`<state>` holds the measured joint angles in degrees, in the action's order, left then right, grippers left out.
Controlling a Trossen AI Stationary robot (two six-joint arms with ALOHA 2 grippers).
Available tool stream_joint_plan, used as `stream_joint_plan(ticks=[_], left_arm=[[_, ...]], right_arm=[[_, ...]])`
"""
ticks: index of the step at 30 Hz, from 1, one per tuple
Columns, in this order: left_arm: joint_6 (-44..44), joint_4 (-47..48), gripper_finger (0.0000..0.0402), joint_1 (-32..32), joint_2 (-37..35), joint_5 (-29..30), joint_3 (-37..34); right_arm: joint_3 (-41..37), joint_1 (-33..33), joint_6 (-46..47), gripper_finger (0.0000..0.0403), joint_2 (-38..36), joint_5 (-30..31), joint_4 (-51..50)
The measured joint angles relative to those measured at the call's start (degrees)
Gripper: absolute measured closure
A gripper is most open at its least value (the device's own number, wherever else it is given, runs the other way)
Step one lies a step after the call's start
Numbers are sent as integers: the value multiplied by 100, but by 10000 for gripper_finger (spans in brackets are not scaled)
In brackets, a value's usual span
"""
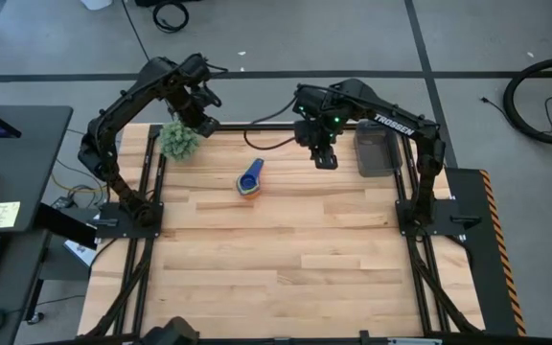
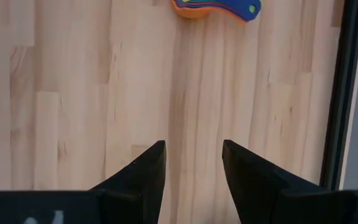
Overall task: Nest measuring cups in basket
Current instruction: Put the nested measuring cups into the black bin
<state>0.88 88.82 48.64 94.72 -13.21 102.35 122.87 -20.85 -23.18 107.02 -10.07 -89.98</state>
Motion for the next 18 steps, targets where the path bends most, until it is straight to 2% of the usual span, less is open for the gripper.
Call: stream_joint_plan(ticks=[10,14,18], left_arm=[[-187,-170,308,-232,0,4,0],[310,-105,308,-347,2,4,0],[448,109,308,-439,2,0,0]], right_arm=[[0,42,997,238,0,-2,200],[0,43,1236,238,0,-2,262],[0,42,1186,238,0,-4,394]])
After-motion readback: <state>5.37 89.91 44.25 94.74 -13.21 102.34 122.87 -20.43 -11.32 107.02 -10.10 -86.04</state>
